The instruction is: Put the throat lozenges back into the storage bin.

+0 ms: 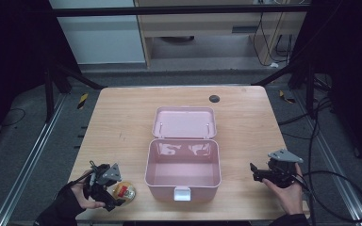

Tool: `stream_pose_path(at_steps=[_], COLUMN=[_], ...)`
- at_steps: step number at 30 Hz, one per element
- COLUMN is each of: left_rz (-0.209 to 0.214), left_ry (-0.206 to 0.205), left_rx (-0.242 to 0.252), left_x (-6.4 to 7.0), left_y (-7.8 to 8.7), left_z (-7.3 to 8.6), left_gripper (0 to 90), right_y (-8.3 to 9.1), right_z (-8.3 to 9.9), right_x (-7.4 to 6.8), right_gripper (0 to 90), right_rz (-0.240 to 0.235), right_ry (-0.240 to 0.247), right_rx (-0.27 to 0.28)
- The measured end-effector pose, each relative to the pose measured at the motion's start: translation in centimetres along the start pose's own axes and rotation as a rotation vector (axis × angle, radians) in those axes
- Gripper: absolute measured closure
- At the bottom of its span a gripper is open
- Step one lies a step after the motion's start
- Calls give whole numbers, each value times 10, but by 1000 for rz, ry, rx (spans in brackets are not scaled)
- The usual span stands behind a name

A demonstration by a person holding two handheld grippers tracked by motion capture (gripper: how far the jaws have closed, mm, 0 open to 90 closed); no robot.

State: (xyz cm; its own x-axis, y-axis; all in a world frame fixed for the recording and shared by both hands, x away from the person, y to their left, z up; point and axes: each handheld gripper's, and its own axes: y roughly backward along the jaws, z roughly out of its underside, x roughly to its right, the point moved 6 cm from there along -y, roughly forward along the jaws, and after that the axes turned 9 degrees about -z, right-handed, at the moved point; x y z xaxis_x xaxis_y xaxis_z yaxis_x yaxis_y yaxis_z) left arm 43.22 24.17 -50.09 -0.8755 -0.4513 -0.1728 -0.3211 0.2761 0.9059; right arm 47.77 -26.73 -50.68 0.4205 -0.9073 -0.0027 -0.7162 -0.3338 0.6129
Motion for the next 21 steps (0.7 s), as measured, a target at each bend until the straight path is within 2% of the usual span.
stream_pose_path(at_steps=[9,21], left_rz=[11,27], left_ry=[-40,-53], left_rx=[-46,-68], left_x=[5,5], left_y=[-11,-21], left_z=[-3,-3], left_gripper=[75,109], right_y=[-1,-4], right_z=[1,2], right_x=[-1,-3], right_gripper=[21,23], right_rz=[-4,-14], right_ry=[5,20], right_rx=[-12,-29])
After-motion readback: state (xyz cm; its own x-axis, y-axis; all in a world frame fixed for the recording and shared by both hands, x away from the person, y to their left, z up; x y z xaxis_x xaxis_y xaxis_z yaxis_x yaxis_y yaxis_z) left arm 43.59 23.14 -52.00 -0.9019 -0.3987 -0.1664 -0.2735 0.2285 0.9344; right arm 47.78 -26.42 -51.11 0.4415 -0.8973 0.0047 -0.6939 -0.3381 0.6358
